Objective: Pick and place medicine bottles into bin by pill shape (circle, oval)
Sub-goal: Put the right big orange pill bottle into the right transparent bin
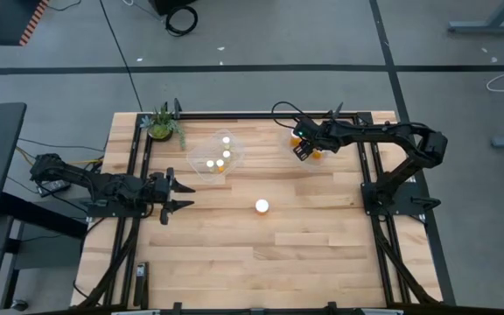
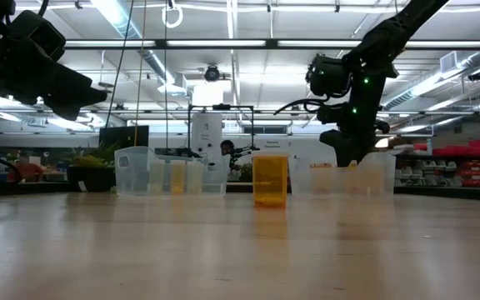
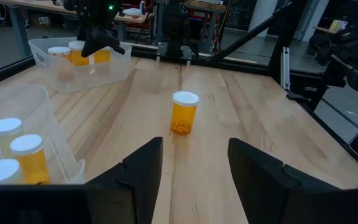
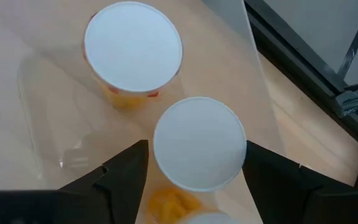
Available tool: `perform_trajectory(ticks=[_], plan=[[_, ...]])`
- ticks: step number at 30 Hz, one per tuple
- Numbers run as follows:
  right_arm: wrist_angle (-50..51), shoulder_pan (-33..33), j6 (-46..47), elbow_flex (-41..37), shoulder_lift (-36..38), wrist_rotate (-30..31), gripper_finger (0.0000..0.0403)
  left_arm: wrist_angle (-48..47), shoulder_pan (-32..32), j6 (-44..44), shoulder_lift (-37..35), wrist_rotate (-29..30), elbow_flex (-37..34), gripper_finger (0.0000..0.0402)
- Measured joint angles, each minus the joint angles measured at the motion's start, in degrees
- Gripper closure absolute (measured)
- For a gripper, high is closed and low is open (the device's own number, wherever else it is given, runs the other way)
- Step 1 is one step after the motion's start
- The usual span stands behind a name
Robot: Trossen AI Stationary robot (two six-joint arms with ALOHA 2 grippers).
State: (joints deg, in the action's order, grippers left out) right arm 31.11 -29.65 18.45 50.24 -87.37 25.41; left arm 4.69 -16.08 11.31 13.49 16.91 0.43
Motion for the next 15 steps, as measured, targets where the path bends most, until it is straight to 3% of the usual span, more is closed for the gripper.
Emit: perform_trajectory(ticks=[15], plan=[[3.16,0.02,-0.75,1.60,0.48,1.62,0.0141,0.01,-0.01,-0.02,-0.01,0.00,0.01,0.0211]])
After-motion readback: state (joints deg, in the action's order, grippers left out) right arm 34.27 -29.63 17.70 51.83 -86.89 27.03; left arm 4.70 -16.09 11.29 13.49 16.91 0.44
